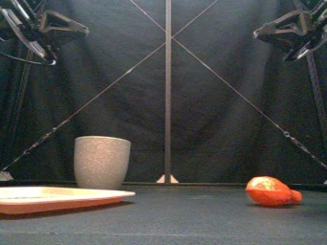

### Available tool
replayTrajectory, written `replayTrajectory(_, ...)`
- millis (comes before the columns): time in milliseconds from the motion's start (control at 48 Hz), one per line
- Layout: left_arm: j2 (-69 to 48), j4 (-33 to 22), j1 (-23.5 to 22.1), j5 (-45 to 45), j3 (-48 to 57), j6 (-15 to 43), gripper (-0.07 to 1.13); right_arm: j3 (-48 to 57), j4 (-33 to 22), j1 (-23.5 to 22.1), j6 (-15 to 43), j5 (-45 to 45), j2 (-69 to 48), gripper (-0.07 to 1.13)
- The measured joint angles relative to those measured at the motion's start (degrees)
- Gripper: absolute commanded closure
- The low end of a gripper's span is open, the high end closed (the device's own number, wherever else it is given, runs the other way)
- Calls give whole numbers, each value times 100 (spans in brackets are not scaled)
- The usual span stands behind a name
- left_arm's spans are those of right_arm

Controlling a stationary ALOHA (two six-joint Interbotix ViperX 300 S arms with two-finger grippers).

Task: Pick the fries then place it in the grey bowl
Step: Pick the fries

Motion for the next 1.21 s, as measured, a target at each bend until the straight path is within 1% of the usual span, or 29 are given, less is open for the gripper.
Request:
replayTrajectory(62,9,0,26,0,9,9,112,26,44,-18,26,9,44,104)
replayTrajectory(167,44,-9,167,9,18,9,108,44,308,-237,158,114,334,104)
replayTrajectory(250,35,-9,246,9,9,9,107,44,668,-633,343,352,633,103)
replayTrajectory(271,44,-9,264,9,18,9,107,44,826,-817,396,510,782,103)
replayTrajectory(333,44,-9,299,9,18,9,107,9,1116,-1187,475,958,1090,101)
replayTrajectory(375,44,0,299,9,18,9,107,-26,1230,-1380,492,1248,1292,98)
replayTrajectory(458,35,18,290,9,18,9,107,-176,1354,-1775,527,2092,1635,82)
replayTrajectory(562,44,62,272,9,9,9,107,-378,1371,-2109,545,2856,2039,52)
replayTrajectory(625,44,79,281,9,18,9,107,-457,1362,-2197,545,3023,2153,32)
replayTrajectory(708,44,97,272,9,18,9,107,-554,1327,-2215,554,3050,2259,8)
replayTrajectory(750,44,97,272,9,9,9,107,-589,1292,-2232,554,3050,2294,0)
replayTrajectory(771,44,97,281,9,18,9,107,-598,1283,-2241,554,3041,2312,-3)
replayTrajectory(812,44,105,281,9,18,9,107,-615,1266,-2250,554,3041,2347,-3)
replayTrajectory(917,44,105,281,0,18,18,107,-659,1230,-2276,545,3050,2479,0)
replayTrajectory(1000,44,105,281,0,53,18,107,-721,1134,-2276,545,3129,2602,0)
replayTrajectory(1208,44,105,334,0,70,18,107,-932,782,-2276,545,3762,3041,0)
